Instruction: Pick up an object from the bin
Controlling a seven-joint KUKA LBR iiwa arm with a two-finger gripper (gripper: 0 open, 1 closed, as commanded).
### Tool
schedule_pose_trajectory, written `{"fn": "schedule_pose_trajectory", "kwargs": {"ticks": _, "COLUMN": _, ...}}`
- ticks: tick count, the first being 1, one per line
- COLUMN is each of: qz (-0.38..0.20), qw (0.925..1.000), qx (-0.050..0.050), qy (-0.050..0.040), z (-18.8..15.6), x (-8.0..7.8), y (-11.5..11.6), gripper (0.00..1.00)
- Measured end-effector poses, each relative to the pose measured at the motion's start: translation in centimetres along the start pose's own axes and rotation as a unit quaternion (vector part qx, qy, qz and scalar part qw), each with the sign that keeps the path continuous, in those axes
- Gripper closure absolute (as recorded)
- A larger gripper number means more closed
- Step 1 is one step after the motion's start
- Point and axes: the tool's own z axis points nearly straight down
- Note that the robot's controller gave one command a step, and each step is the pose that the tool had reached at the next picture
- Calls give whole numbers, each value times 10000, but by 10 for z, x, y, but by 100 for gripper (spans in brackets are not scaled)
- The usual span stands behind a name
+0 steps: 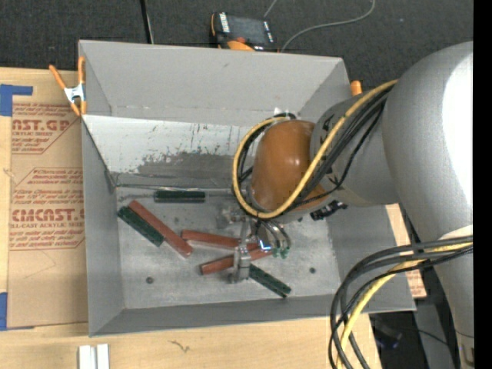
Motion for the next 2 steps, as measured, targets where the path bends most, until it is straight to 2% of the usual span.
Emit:
{"fn": "schedule_pose_trajectory", "kwargs": {"ticks": 1, "qz": 14, "qw": 10000, "qx": 1, "qy": -31, "z": -4, "x": -2, "y": -1, "gripper": 100}}
{"fn": "schedule_pose_trajectory", "kwargs": {"ticks": 2, "qz": -721, "qw": 9974, "qx": 3, "qy": -63, "z": -141, "x": -4, "y": 24, "gripper": 100}}
